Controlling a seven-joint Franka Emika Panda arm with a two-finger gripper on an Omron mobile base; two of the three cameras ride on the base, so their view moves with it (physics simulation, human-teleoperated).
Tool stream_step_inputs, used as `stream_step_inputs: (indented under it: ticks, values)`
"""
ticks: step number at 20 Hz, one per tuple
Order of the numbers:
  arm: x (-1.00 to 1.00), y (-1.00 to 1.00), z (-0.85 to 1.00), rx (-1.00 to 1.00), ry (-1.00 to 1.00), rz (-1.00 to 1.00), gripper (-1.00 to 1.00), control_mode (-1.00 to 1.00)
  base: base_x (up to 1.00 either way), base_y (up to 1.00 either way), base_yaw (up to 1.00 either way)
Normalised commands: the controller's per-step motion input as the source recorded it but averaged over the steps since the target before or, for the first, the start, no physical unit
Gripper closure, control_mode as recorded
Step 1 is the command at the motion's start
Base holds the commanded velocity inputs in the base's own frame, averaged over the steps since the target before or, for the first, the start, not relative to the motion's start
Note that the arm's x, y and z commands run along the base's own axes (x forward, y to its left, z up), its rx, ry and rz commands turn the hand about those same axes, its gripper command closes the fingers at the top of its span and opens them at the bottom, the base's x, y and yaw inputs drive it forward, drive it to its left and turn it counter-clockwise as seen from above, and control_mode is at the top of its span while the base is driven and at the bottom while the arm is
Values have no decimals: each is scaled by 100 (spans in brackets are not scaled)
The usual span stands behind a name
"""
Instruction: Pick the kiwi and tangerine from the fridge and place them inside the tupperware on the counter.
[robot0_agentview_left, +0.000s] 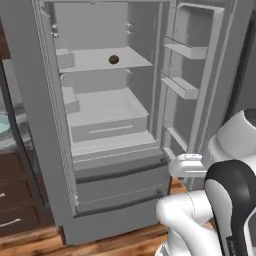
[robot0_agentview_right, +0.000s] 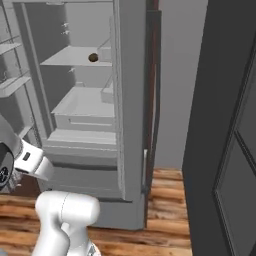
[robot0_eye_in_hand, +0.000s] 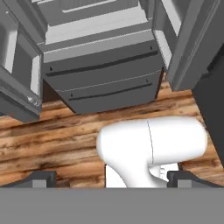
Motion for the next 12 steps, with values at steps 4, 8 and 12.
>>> stream_step_inputs:
  ticks: [4,8,12]
  values:
    - [0,0,0,0,0,0,-100,100,71,-3,15]
    - [0,0,0,0,0,0,-100,100,65,4,13]
    - [0,0,0,0,0,0,-100,100,69,2,12]
